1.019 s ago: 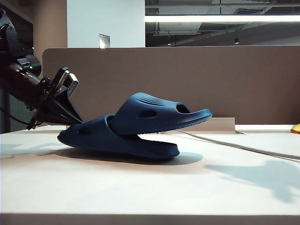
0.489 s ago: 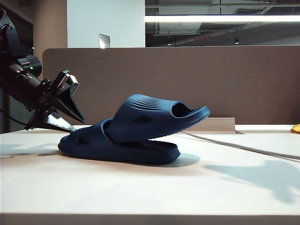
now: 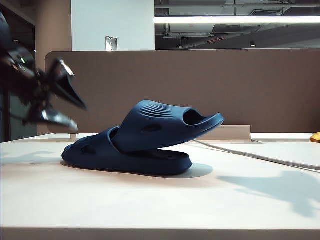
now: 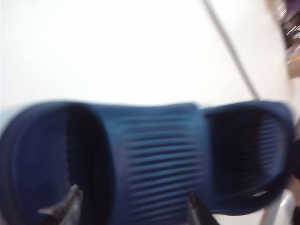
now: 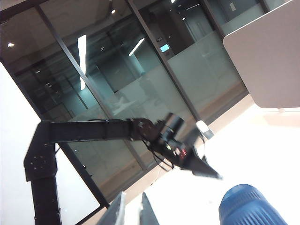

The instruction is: Interlock the pair of blue slippers on the table with their fronts facing up.

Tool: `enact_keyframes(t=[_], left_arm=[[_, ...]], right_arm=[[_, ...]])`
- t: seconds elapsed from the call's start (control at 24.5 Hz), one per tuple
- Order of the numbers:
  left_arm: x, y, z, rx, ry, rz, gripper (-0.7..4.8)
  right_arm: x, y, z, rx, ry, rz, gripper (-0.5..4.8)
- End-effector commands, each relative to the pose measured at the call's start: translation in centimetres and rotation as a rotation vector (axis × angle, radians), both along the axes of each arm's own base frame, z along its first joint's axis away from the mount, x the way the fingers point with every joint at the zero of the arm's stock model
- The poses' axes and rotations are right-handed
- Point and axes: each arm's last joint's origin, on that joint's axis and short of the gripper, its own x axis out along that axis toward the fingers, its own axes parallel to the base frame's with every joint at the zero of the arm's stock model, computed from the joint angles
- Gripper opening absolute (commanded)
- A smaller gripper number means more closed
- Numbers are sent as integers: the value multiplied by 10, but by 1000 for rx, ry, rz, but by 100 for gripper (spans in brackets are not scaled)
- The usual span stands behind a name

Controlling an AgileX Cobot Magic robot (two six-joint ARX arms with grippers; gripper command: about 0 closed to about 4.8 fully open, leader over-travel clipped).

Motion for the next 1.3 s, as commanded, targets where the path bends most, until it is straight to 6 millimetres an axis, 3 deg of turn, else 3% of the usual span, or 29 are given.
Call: enact_keyframes(t=[0.04,0.2,0.41,0.73,0.98,1.18,1.3], left_arm=[[-6,10,38,-43,-88,20,279],[-27,23,87,-30,-228,56,278],[-73,22,152,-8,-433,68,253],[-176,9,249,-17,-782,153,113],[-257,4,285,69,-986,367,56],[-342,-2,301,79,-1154,548,56],[-371,-5,302,41,-1192,602,56]], right_arm=[[-1,0,2,-3,-20,-1,44],[-1,0,2,-4,-23,-2,44],[-1,0,3,8,-23,-19,44],[-4,-1,6,28,-31,-46,44],[-11,-6,15,48,-47,-101,44],[-31,-32,58,171,-61,-272,44],[-41,-39,84,223,-88,-303,35]])
